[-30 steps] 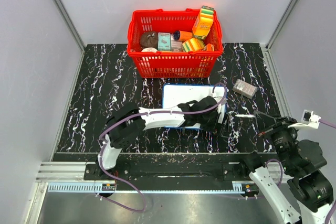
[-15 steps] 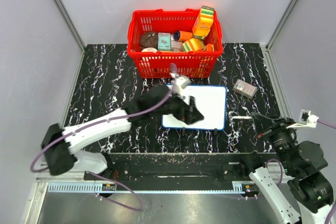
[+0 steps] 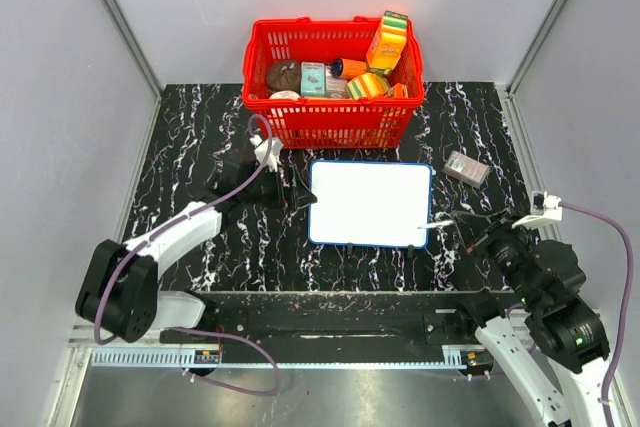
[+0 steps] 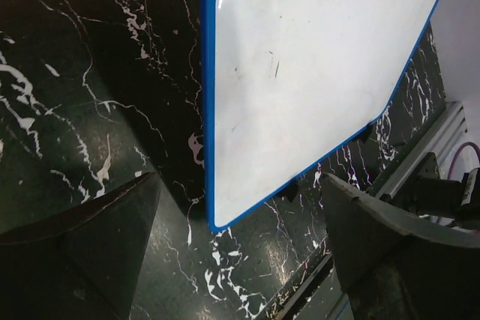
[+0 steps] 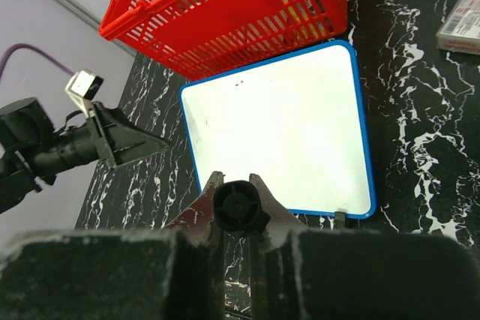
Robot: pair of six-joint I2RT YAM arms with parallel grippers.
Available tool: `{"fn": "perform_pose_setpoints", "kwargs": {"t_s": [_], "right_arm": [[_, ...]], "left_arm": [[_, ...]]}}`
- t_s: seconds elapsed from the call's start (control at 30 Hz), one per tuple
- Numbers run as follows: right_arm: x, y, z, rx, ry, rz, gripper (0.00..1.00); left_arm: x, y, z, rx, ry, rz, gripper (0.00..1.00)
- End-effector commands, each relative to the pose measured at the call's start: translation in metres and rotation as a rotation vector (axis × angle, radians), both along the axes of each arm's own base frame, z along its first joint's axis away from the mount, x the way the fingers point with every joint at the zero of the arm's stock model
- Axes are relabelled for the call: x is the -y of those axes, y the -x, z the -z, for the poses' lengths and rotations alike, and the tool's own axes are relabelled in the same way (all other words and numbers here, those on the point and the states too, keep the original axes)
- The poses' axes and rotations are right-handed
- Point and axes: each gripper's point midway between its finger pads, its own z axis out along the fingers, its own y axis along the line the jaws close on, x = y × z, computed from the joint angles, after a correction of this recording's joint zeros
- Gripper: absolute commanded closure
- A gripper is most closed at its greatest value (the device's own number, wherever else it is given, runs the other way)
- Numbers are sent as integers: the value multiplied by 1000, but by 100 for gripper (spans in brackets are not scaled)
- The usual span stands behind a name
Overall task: Write a sentence on the whiteboard
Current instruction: Adjust the whiteboard at the center of the board.
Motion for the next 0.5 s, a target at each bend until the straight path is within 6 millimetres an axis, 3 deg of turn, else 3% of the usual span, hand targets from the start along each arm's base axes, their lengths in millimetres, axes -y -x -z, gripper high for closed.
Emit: {"fn": "perform_pose_setpoints", "kwargs": {"t_s": [0.0,0.23,0.47], "right_arm": [[-14,-11,-13,40,-15,-50,100],[-31,-9,-28,139,-15,-158,100],[-43,-12,-27,151,-2,-218,100]], "left_arm": [[22,-16,-25,142,142,146,10],[34,-26,2,97,143,241,16],[46,-22,9,69,200,327,42]]}}
